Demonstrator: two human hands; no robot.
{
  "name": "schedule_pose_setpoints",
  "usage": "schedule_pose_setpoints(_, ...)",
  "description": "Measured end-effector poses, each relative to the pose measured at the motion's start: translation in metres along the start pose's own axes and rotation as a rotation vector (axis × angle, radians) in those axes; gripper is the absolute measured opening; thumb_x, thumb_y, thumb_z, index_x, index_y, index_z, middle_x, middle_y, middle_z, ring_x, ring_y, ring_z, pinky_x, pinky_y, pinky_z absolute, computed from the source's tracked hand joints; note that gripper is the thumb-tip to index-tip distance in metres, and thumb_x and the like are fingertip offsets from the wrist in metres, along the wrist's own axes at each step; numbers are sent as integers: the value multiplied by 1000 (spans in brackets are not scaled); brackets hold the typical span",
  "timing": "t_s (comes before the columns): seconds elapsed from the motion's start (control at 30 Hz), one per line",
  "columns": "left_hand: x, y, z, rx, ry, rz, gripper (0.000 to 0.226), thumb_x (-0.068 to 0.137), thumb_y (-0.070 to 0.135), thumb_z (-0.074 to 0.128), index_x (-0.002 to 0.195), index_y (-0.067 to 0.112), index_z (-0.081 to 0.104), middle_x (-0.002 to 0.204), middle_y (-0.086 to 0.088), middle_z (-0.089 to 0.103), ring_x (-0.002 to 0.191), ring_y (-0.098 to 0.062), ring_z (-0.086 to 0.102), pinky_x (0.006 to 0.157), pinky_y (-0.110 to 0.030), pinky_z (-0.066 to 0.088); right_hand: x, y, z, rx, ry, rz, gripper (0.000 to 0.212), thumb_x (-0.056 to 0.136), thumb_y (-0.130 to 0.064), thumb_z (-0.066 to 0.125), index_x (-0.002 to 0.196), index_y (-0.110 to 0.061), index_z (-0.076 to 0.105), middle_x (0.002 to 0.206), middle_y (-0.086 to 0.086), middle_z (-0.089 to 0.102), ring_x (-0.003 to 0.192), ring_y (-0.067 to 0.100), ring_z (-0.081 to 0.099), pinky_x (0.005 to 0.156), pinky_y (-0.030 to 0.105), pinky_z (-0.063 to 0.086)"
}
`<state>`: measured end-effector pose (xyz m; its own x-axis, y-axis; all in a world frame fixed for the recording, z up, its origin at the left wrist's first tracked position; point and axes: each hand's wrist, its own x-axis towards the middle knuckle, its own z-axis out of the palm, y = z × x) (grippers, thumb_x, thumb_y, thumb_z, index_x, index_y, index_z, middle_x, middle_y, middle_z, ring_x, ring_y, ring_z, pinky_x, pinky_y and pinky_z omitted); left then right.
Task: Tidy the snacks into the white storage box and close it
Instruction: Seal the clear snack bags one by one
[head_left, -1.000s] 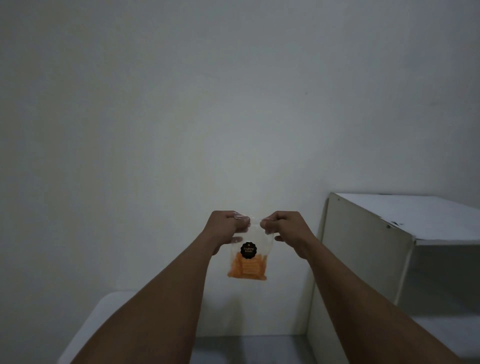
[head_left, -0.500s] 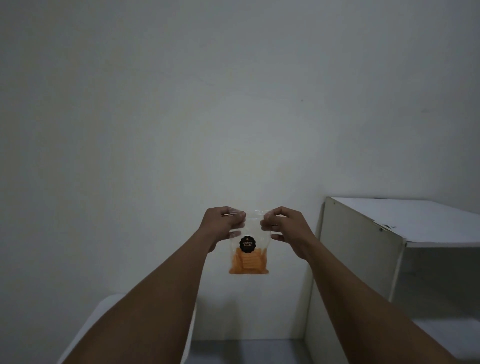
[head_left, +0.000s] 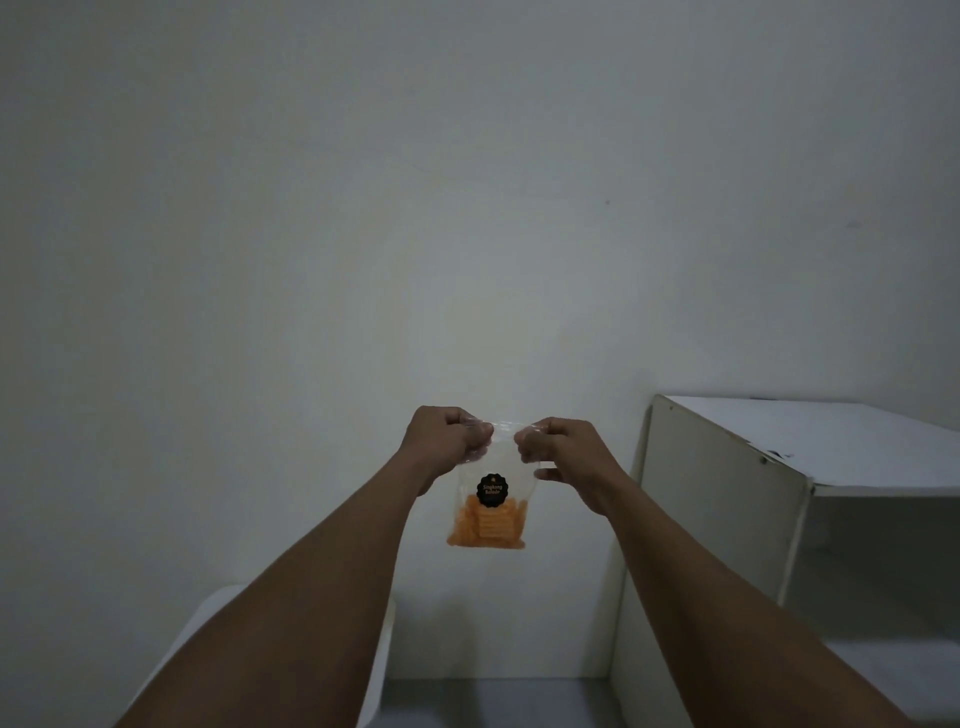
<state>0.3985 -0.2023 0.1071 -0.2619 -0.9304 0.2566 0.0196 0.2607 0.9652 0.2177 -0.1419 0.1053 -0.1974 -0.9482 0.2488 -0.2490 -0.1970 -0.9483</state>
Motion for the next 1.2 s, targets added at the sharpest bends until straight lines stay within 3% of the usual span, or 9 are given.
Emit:
schedule_pose_setpoints(0.13, -2, 1, 5, -12, -39, -10, 12, 85, 12, 74, 87, 1, 70, 82, -12, 70, 74, -19, 67, 79, -37, 60, 3, -1, 1, -32, 35, -40, 11, 84, -10, 69, 88, 0, 70, 83, 6, 72, 79, 16, 66, 72, 34, 51)
schedule_pose_setpoints(0.27, -5, -2, 7, -43, -95, -72, 17, 86, 20, 74, 97, 8, 73, 95, -8, 75, 82, -15, 69, 78, -31, 58, 4, 0, -3, -55, 23, -36, 10, 82, -6, 70, 86, 4, 69, 82, 5, 74, 75, 16, 66, 72, 33, 52)
schedule_pose_setpoints(0.53, 4, -6, 11, 124, -21, 38, 9, 85, 13, 72, 87, 5, 76, 81, -9, 76, 71, -17, 65, 77, -33, 57, 5, 11, 1, 48, -25, 7, 13, 86, -21, 73, 88, -8, 74, 83, 6, 71, 77, 15, 67, 68, 30, 53)
schedule_pose_setpoints(0.7, 3, -12, 12, -87, -99, -53, 17, 86, 19, 74, 96, 4, 72, 92, -11, 76, 82, -18, 70, 74, -32, 61, 12, 5, -1, -57, 7, -59, 13, 88, -12, 69, 83, 0, 70, 74, 9, 66, 70, 17, 61, 68, 28, 51)
schedule_pose_setpoints(0.8, 5, -13, 3, -147, -82, -97, 17, 88, 17, 72, 90, 0, 69, 91, -14, 74, 82, -19, 71, 72, -31, 60, 15, 5, -2, -78, 43, -85, 15, 87, -11, 70, 87, 5, 71, 72, 8, 65, 67, 16, 61, 67, 27, 53)
schedule_pose_setpoints(1.0, 11, -13, -3, -16, 34, 14, 18, 87, 10, 71, 72, 0, 67, 93, -18, 72, 79, -21, 70, 72, -27, 59, 15, 10, 6, -20, -21, -15, 18, 82, -21, 76, 88, -4, 75, 78, 5, 71, 73, 11, 67, 69, 31, 53)
schedule_pose_setpoints(1.2, 4, -12, -2, -156, -118, -123, 22, 89, 20, 71, 98, 0, 68, 96, -12, 75, 87, -19, 72, 73, -31, 60, 15, 2, 6, -101, 6, -70, 9, 84, -11, 72, 84, -2, 76, 75, 5, 71, 69, 13, 64, 67, 27, 50)
